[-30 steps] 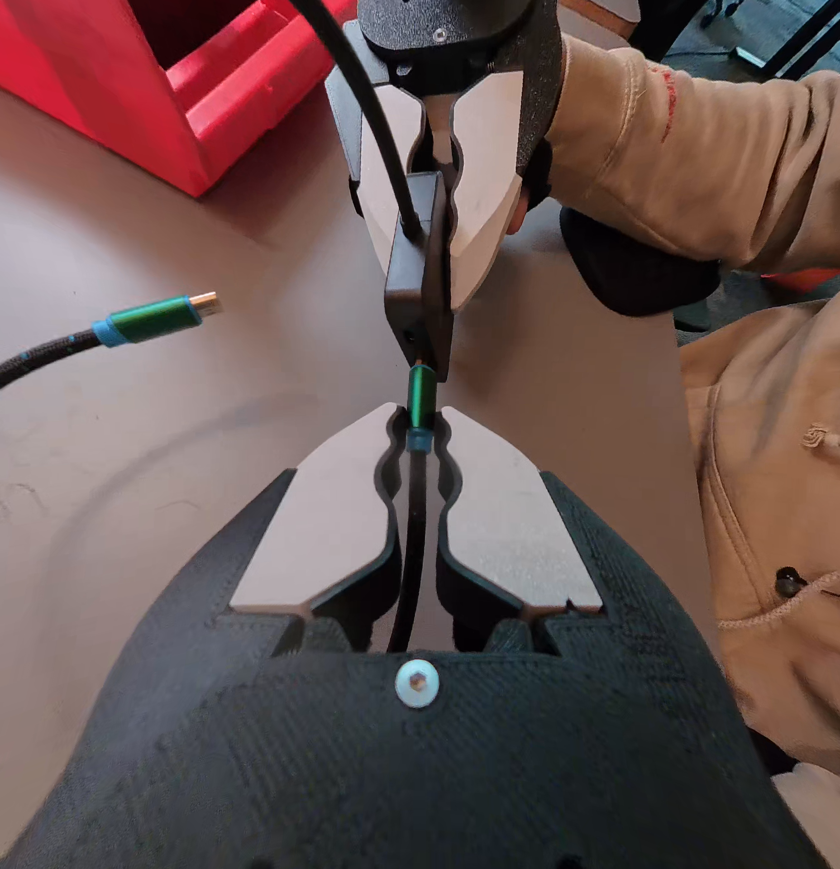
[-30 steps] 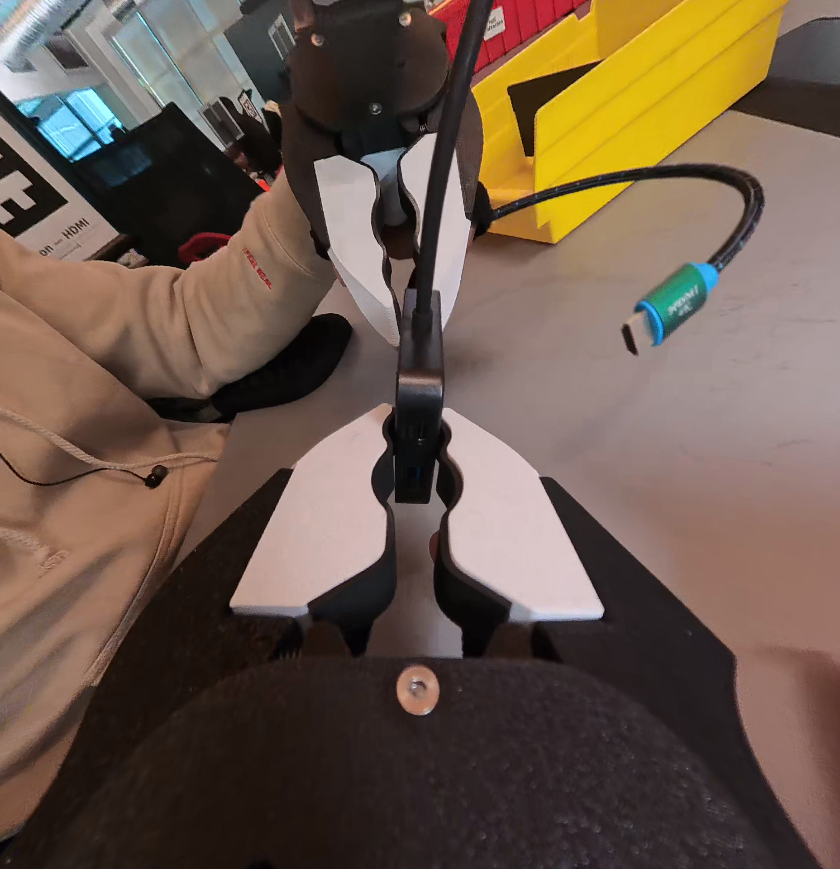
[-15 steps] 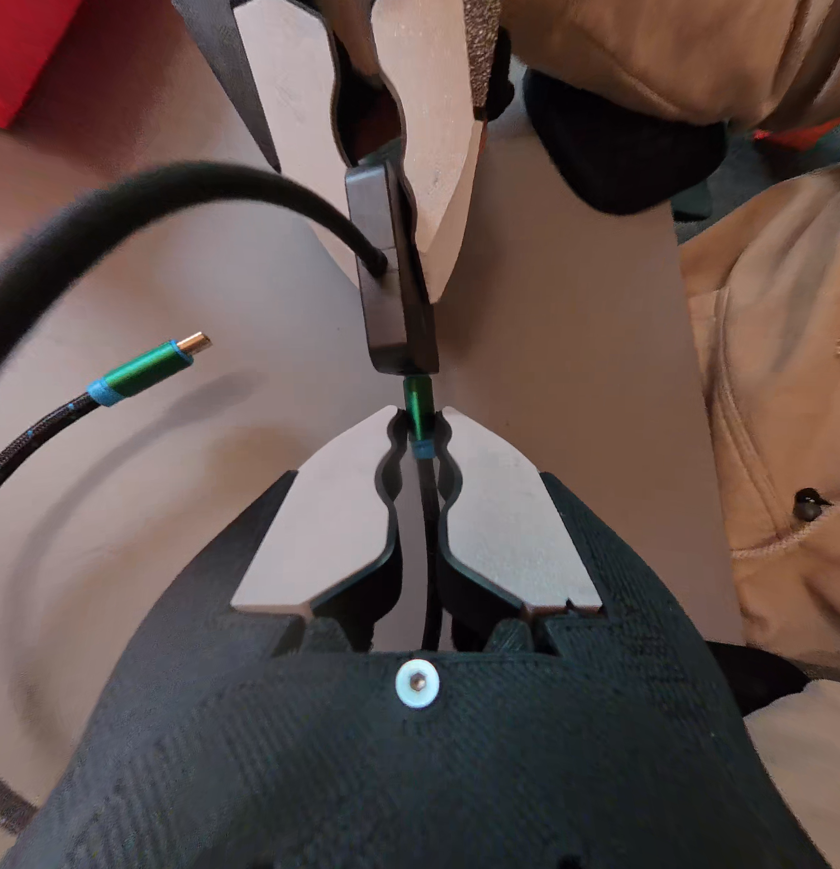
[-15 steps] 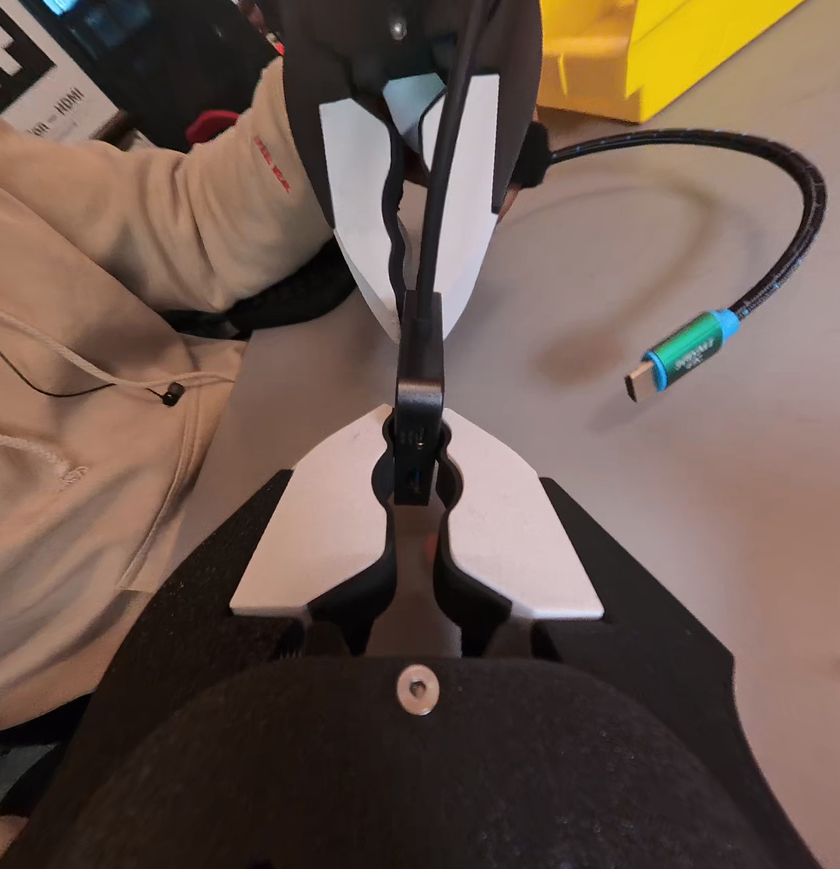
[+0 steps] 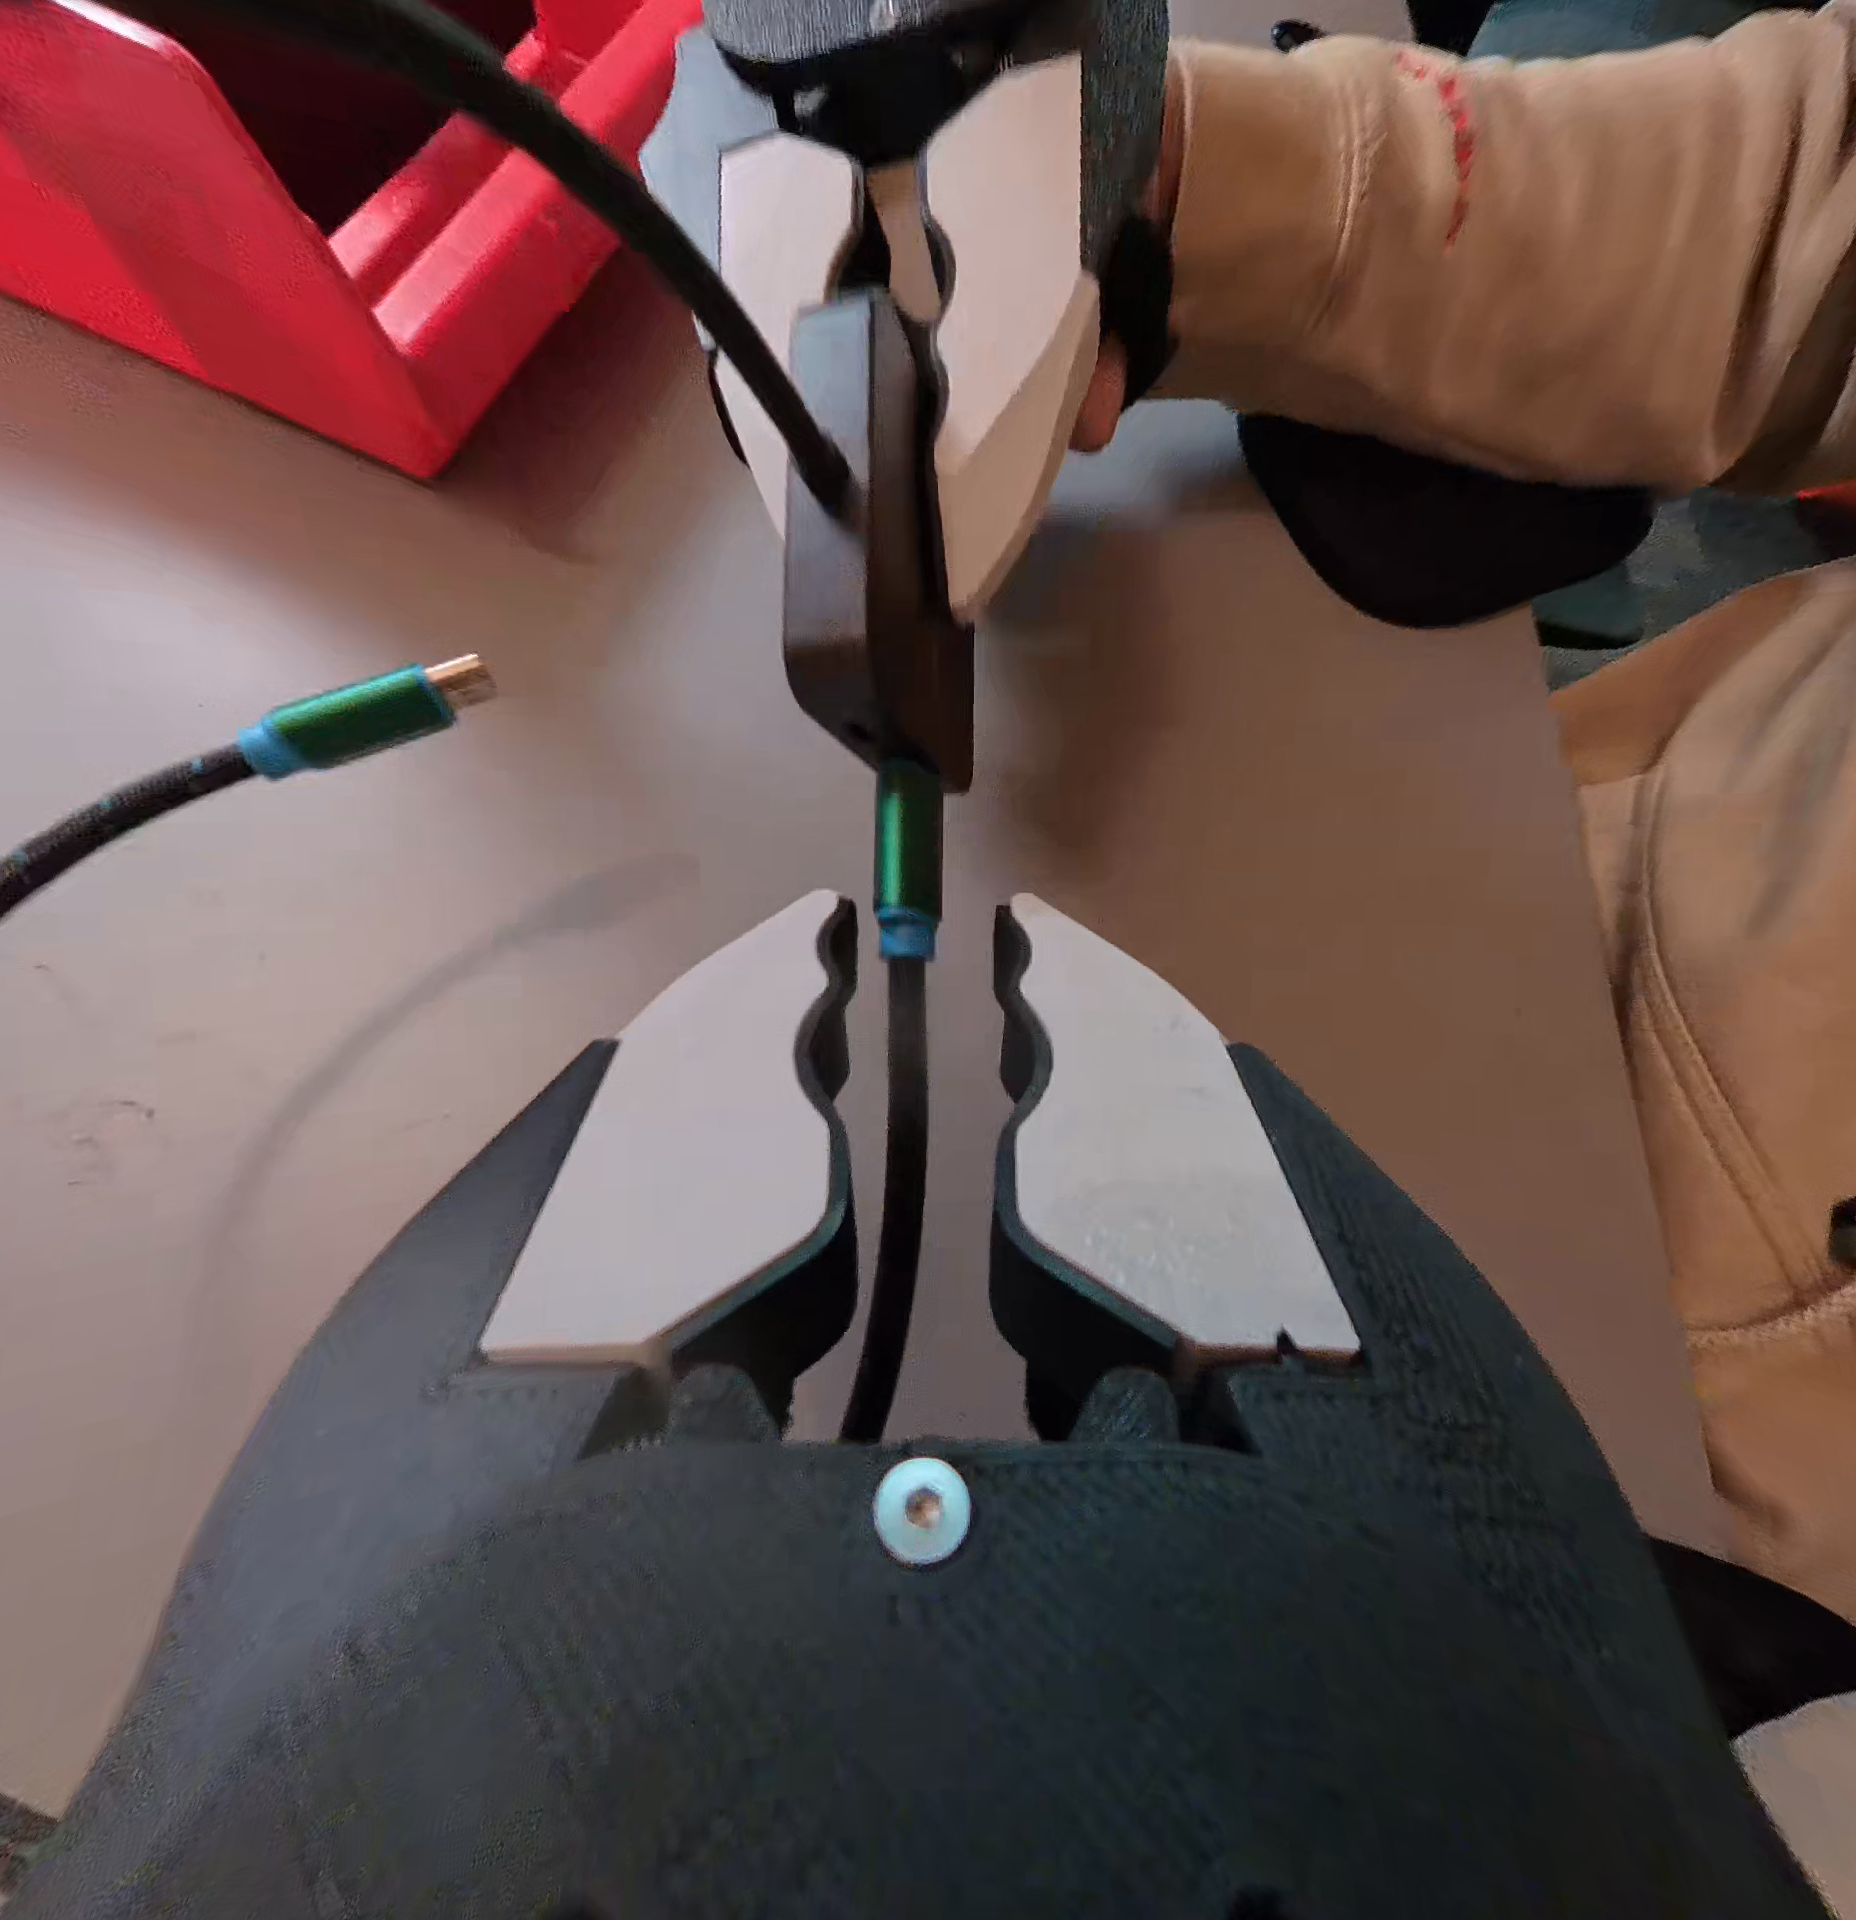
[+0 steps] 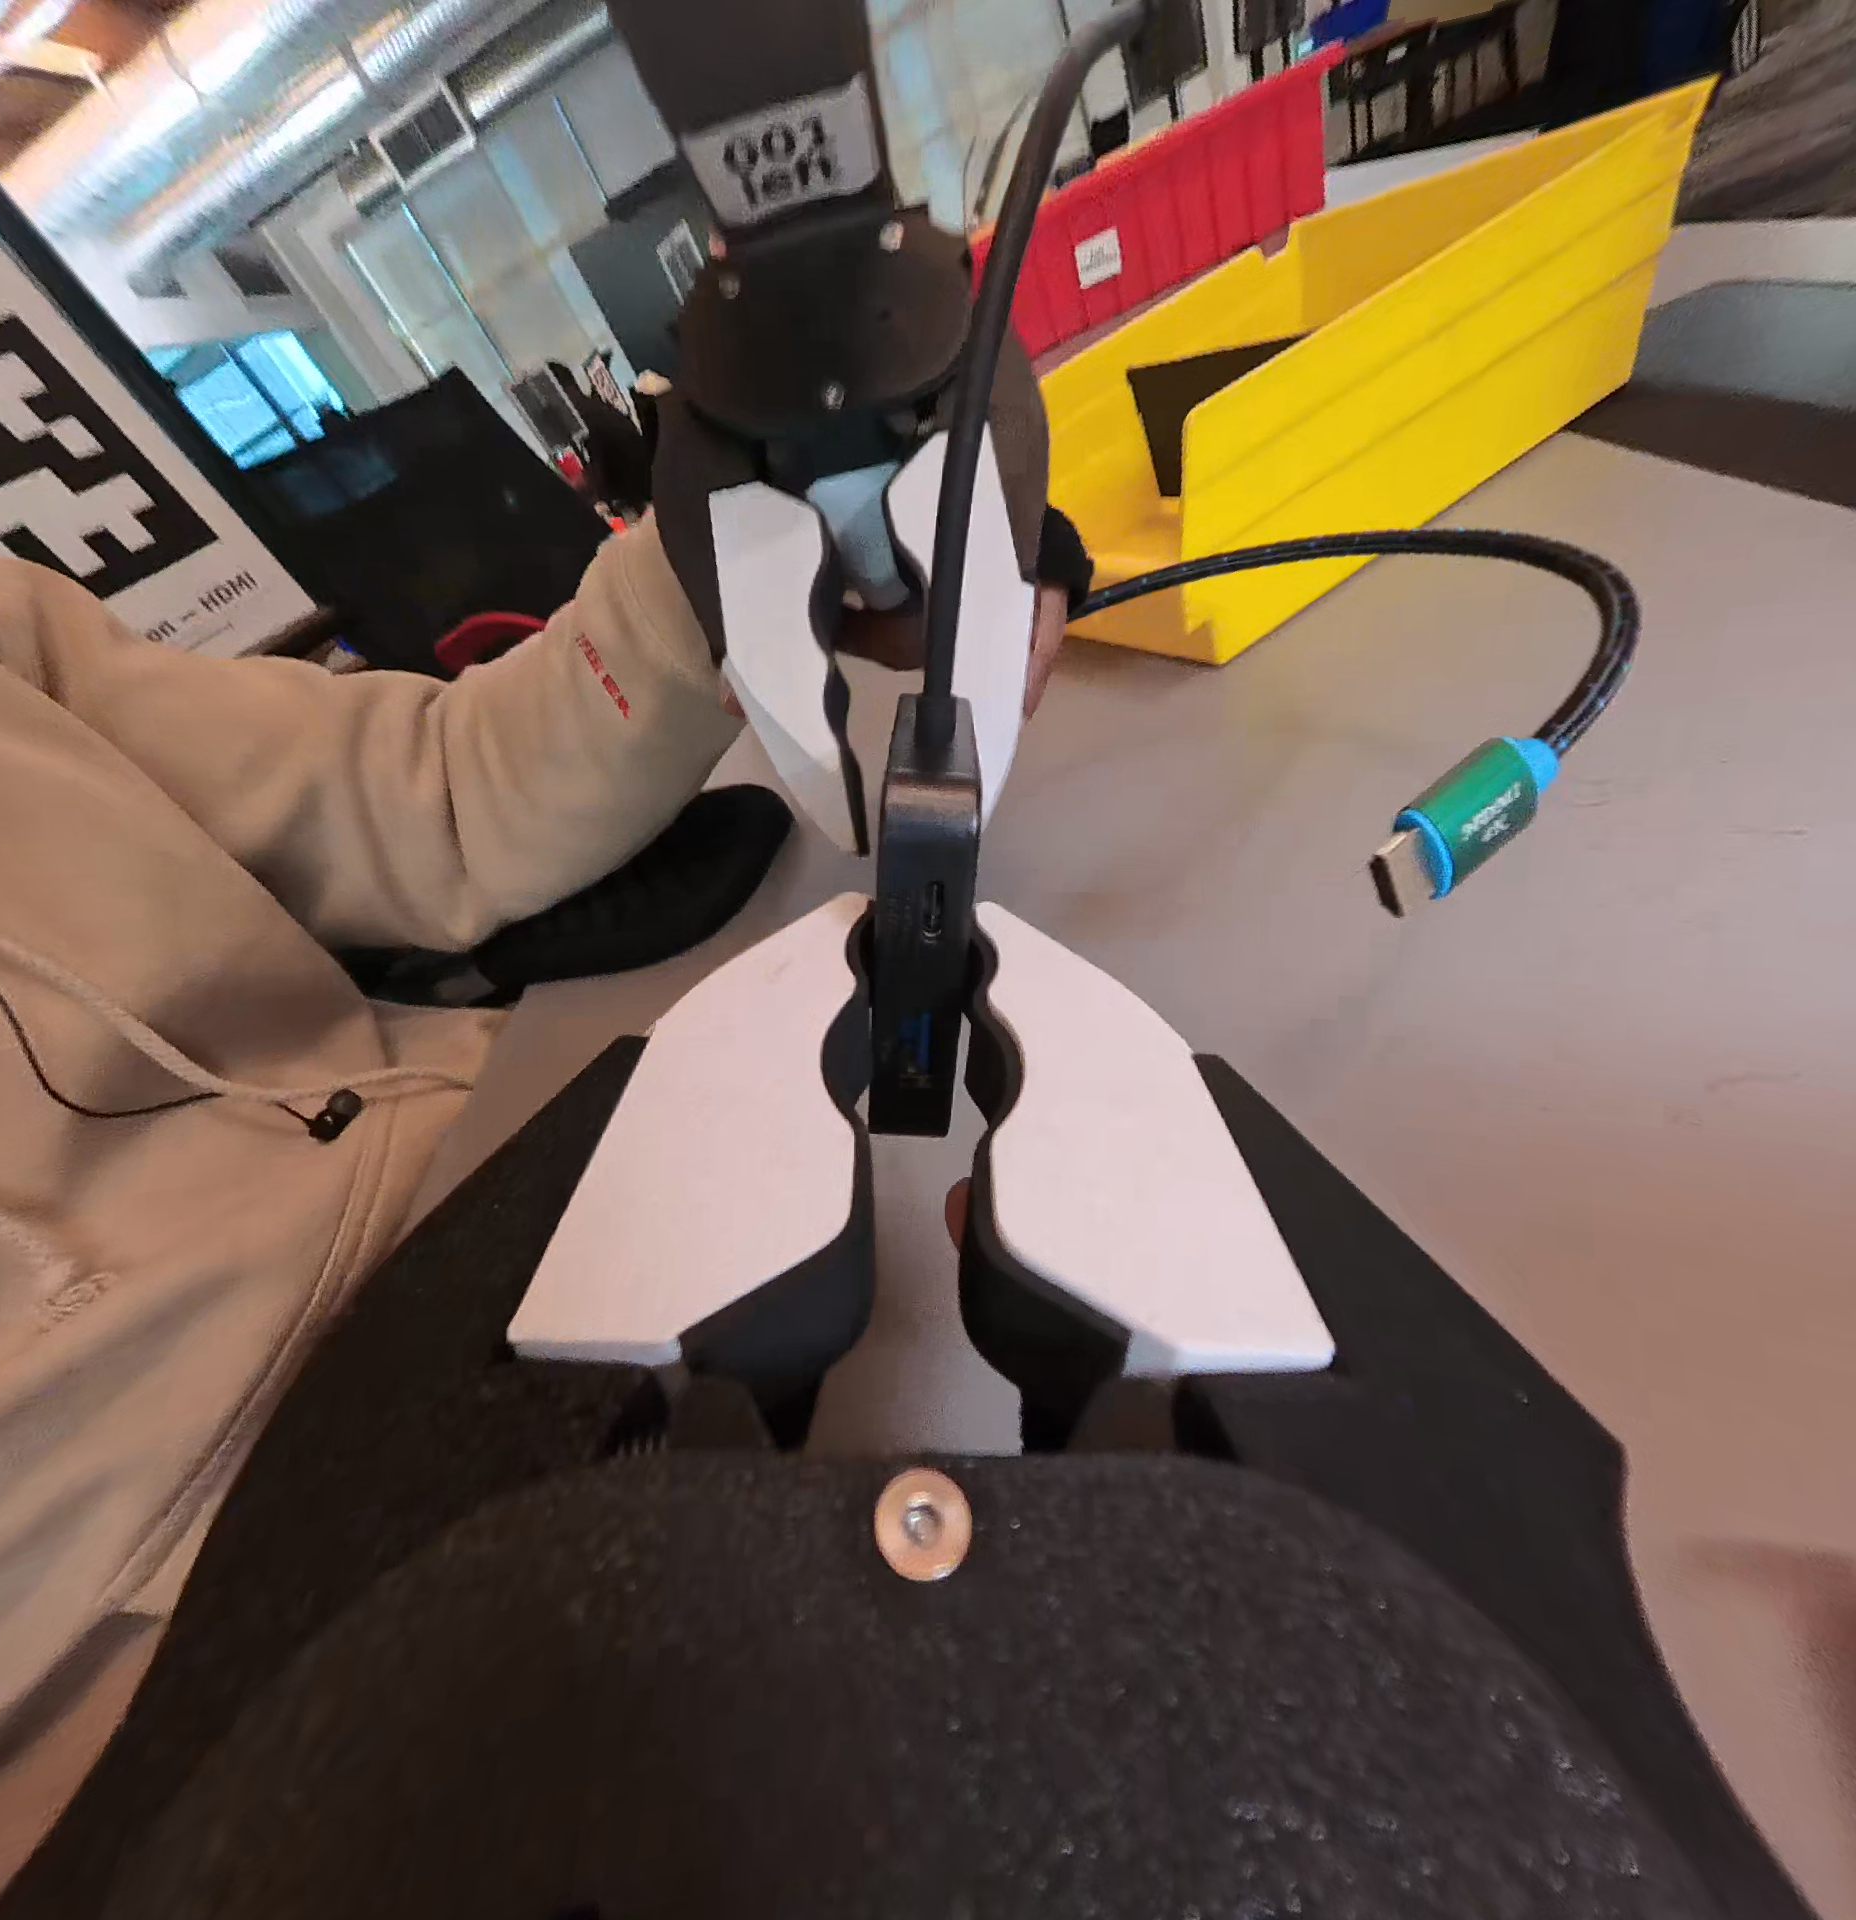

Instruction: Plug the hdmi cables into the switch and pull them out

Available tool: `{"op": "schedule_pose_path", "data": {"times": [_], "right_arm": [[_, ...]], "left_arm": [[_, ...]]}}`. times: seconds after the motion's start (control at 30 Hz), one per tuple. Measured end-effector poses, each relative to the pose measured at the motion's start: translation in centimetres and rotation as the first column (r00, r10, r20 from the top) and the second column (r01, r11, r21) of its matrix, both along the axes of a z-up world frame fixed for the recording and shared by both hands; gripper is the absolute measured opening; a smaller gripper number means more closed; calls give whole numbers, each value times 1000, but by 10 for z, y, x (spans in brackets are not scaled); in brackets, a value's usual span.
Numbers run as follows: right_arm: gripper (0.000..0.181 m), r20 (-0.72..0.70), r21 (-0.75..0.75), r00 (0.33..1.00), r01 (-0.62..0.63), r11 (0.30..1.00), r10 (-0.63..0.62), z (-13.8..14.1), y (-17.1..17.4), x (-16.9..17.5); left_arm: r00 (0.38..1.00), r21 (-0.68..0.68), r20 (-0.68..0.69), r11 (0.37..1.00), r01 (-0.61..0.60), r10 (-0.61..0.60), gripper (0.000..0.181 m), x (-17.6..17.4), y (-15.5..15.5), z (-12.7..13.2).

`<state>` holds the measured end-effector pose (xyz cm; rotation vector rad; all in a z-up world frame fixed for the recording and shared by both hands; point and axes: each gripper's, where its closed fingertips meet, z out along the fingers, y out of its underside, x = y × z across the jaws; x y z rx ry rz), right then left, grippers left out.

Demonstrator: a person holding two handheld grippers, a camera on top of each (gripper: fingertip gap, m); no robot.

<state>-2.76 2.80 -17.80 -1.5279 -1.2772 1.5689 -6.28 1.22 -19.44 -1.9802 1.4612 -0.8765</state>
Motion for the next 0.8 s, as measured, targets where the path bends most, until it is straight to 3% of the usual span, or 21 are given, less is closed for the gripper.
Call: {"op": "schedule_pose_path", "data": {"times": [0.07,0.17,0.33,0.57,0.7,0.8], "right_arm": [[13,-31,-8,999,21,1000,-21,6,5,3],[13,-39,7,999,31,999,-31,8,5,3],[13,-57,50,996,76,996,-73,14,10,3],[14,-137,1,985,110,994,-109,24,15,3],[14,-192,-24,972,130,991,-132,33,19,7],[14,-137,0,982,128,992,-126,30,18,5]], "left_arm": [[1000,11,-27,1000,-3,3,26,3,0,-5],[998,18,-63,999,-30,31,13,7,5,-11],[998,-27,33,999,-43,44,11,11,9,-5],[980,-113,187,992,-47,68,10,15,13,8],[970,-124,229,991,-58,86,11,22,15,13],[982,-93,178,994,-50,66,12,18,14,7]]}}
